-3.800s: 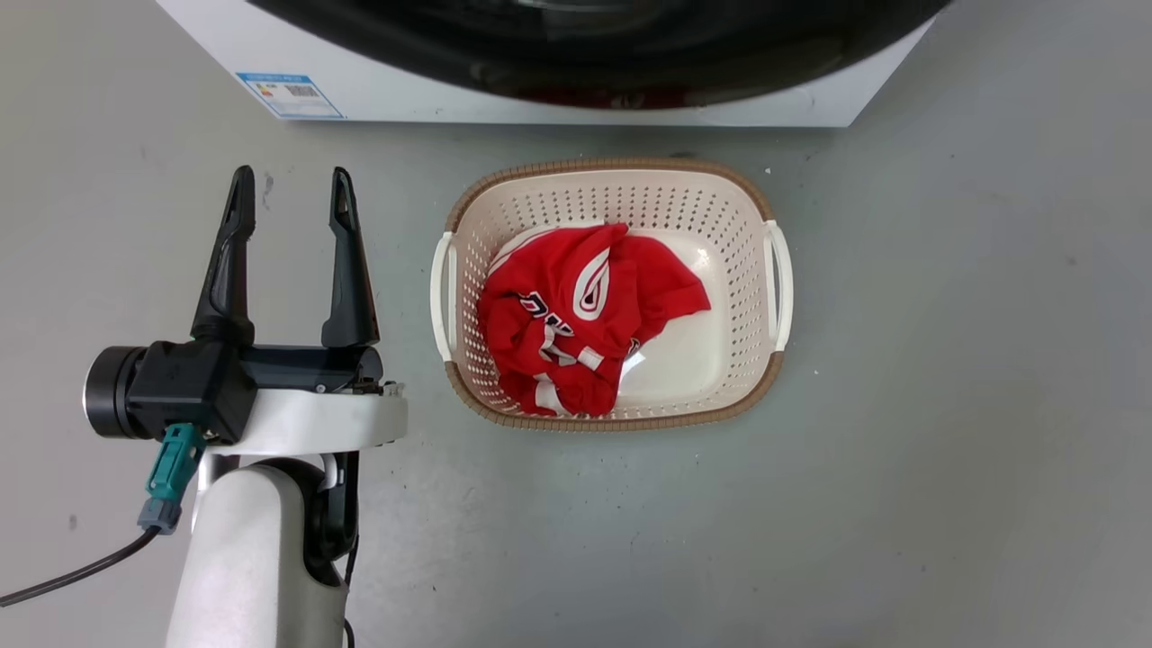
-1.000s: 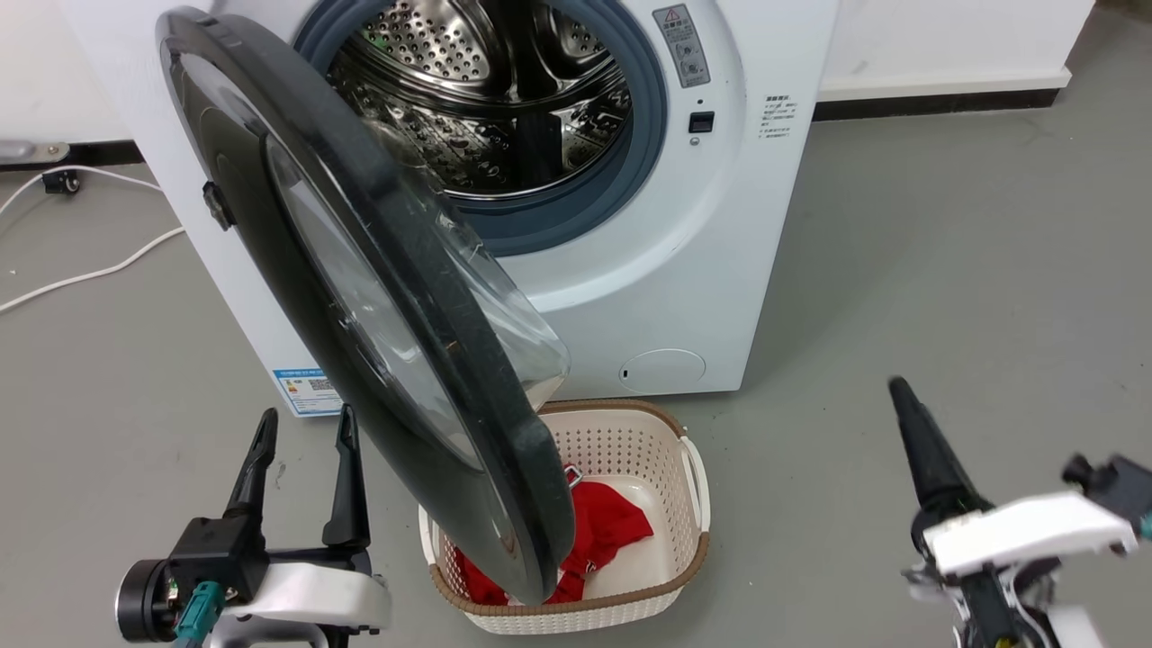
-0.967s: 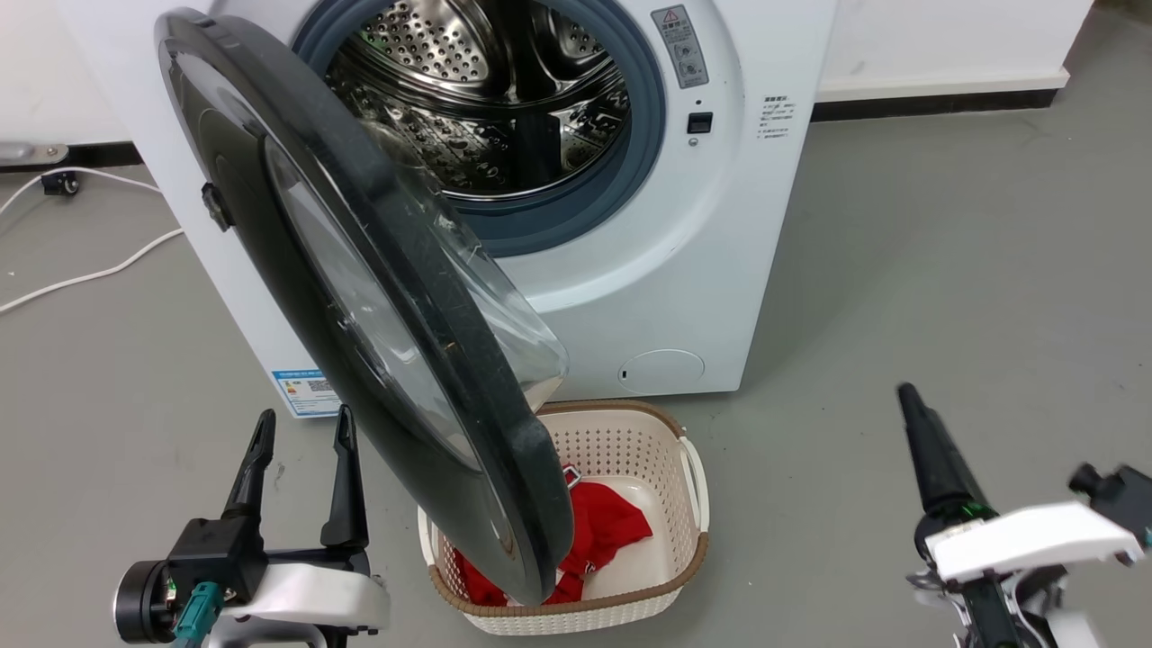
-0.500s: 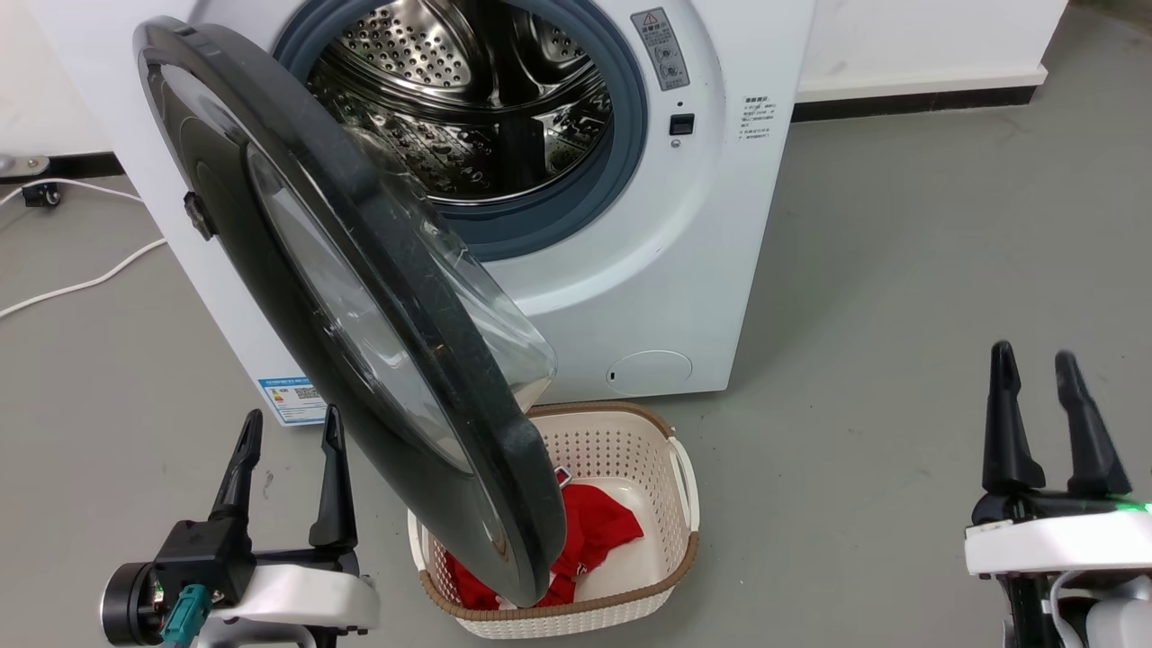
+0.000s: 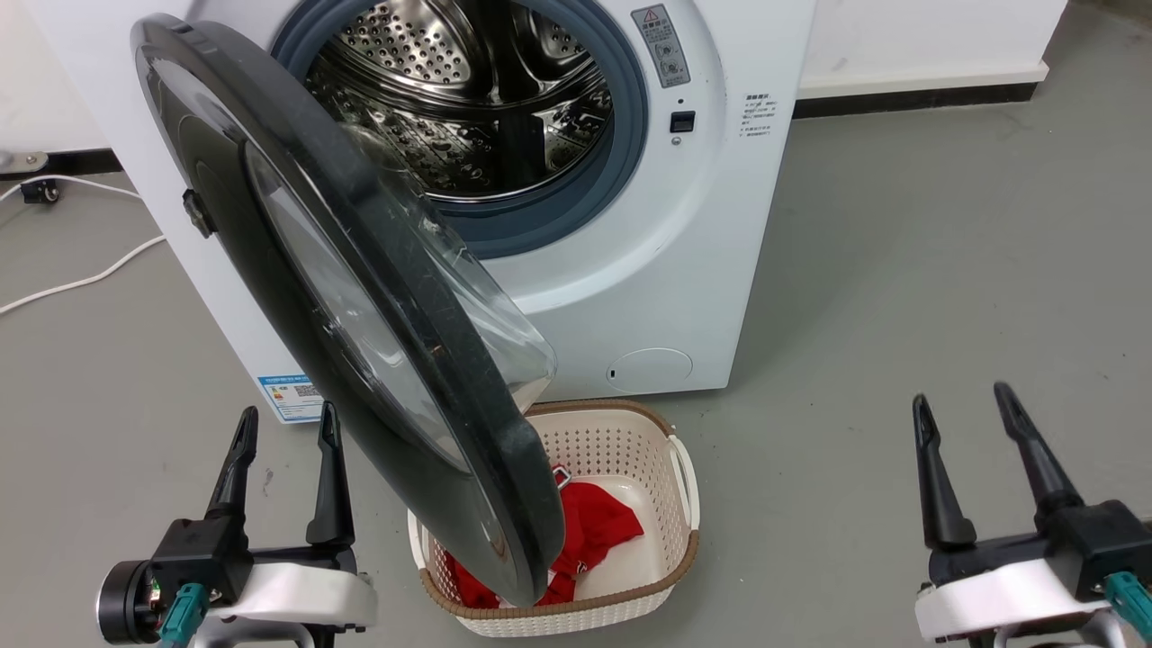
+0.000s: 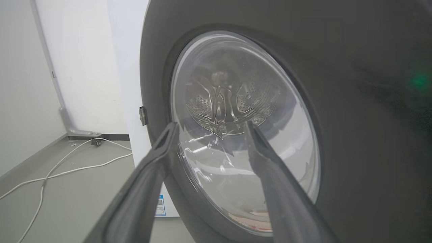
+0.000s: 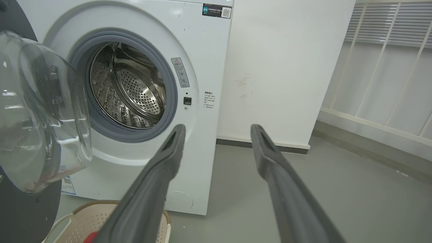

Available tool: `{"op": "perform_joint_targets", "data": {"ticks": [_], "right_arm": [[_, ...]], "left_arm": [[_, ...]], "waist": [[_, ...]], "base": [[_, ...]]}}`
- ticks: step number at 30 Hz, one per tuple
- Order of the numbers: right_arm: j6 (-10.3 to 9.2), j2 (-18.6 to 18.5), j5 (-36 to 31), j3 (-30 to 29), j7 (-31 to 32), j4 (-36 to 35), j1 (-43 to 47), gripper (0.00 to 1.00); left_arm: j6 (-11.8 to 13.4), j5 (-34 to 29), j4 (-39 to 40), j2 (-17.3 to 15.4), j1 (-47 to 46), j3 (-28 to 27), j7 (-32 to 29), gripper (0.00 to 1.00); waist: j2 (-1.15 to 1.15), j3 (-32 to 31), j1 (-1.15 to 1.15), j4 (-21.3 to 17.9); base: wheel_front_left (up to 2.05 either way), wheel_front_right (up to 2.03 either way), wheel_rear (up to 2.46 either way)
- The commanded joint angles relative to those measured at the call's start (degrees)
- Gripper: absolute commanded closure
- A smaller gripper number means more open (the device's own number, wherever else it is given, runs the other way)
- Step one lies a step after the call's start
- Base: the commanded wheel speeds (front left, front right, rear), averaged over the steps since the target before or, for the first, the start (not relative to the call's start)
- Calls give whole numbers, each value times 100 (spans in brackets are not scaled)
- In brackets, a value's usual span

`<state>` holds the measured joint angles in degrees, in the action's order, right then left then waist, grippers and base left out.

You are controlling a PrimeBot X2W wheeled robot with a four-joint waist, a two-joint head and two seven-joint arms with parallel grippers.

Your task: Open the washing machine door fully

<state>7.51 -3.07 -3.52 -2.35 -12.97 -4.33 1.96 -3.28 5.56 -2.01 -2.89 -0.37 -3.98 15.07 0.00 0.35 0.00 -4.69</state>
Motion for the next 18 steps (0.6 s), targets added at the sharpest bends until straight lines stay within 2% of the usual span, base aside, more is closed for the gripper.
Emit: {"op": "perform_joint_targets", "data": {"ticks": [1, 7, 16, 17, 18], "right_arm": [[-4, 24, 162, -31, -17, 168, 70, 0], [-4, 29, 438, -59, -127, 531, -73, 0], [-4, 30, 584, -65, -201, 702, -209, 0], [-4, 29, 605, -63, -205, 718, -204, 0], [-4, 30, 615, -65, -204, 731, -198, 0]], "left_arm": [[6, -30, 7, 1, -44, 7, 15, 0], [-15, -45, 7, 1, -42, 0, 15, 0], [-68, -83, -5, 1, -43, -5, 15, 0], [-95, -48, -10, 1, -40, 14, 15, 63], [-115, -32, -19, 2, -31, 22, 15, 100]], "waist": [[0, 1, 0, 6], [0, 12, 0, 4], [0, 15, 0, -1], [0, 14, 0, -3], [0, 12, 0, -3]], "base": [[0, 0, 0], [0, 0, 0], [0, 0, 0], [0, 0, 0], [0, 0, 0]]}}
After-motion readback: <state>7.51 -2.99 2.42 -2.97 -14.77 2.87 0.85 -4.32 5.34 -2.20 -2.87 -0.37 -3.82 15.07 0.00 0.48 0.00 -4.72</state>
